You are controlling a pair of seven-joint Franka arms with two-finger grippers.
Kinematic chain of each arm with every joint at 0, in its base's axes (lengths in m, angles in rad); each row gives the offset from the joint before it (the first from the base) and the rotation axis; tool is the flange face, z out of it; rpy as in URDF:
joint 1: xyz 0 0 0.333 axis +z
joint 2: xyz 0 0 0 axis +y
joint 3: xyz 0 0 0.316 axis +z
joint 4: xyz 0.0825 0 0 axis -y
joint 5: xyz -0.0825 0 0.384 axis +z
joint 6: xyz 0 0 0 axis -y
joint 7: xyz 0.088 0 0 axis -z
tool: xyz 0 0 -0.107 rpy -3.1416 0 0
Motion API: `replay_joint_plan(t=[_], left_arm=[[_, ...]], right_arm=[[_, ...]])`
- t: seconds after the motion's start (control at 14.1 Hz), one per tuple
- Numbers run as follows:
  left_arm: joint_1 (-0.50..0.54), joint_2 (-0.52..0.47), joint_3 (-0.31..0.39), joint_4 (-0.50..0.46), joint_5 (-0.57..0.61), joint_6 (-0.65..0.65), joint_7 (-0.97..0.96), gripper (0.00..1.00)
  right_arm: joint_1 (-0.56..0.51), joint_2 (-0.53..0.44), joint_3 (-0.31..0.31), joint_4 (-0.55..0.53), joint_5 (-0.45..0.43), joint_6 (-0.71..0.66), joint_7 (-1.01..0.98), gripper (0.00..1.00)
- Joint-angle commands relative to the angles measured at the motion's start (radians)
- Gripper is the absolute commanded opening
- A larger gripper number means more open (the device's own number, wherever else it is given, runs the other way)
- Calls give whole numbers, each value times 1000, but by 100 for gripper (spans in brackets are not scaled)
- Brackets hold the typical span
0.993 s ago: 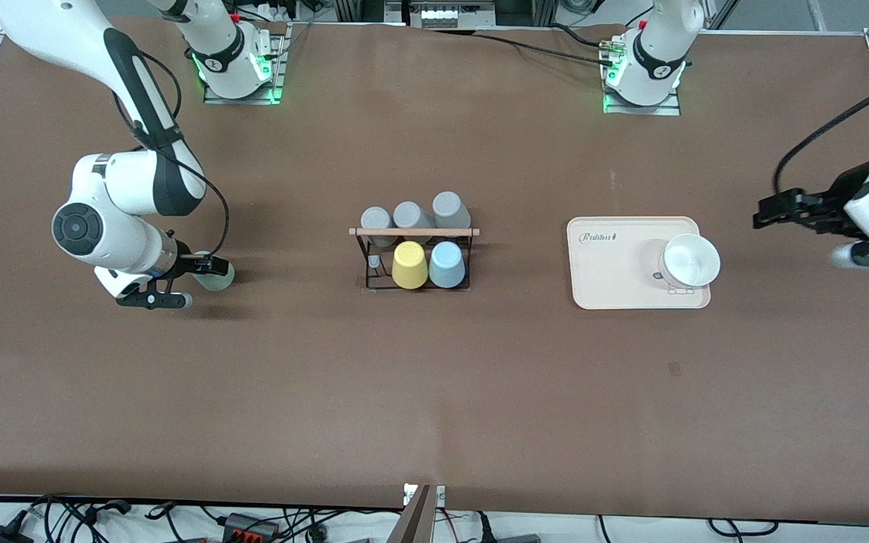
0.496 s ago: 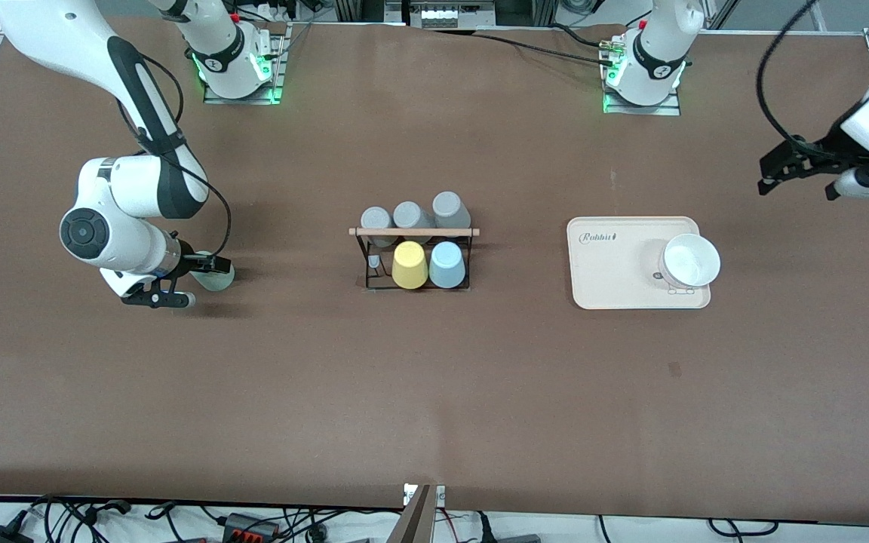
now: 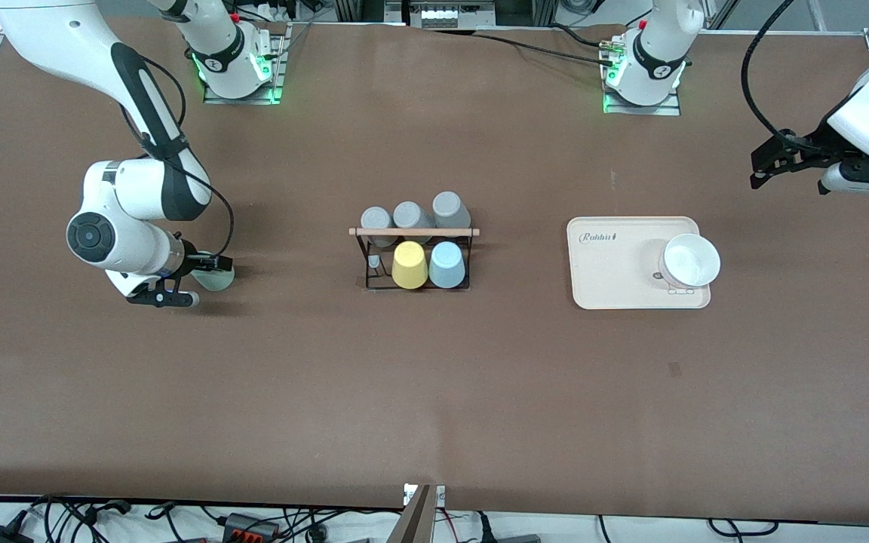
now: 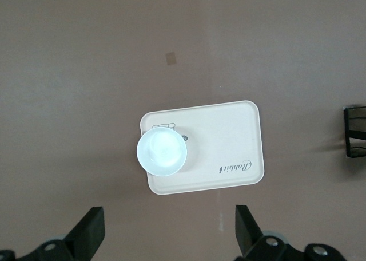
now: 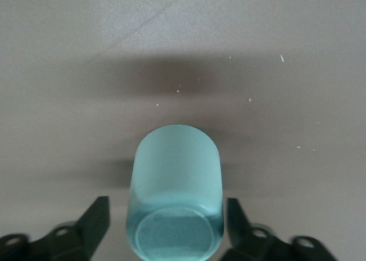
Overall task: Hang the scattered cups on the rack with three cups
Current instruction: 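Lift the teal cup with the right gripper toward the wire rack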
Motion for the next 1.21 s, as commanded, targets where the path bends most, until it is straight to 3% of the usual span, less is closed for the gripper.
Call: replay_joint_plan(t=[0.0, 0.07, 0.28, 0.64, 1.13], left_arm=[[12, 11, -14, 32, 18, -31, -1, 100], [12, 11, -16, 32, 18, -32, -2, 100], [6, 11, -16, 44, 17, -31, -1, 100], [1, 37, -17, 87, 20, -31, -1, 100], [0, 56, -17, 113, 21, -37, 2, 100]], right_arm=[[-7, -3, 2, 0, -11, 2, 3, 42], [-6, -11, 2, 4, -11, 2, -6, 34], [2, -37, 7, 83, -11, -88, -10, 29], [80, 4, 11, 445, 2, -419, -7, 29], [266, 47, 10, 628, 23, -449, 36, 28]])
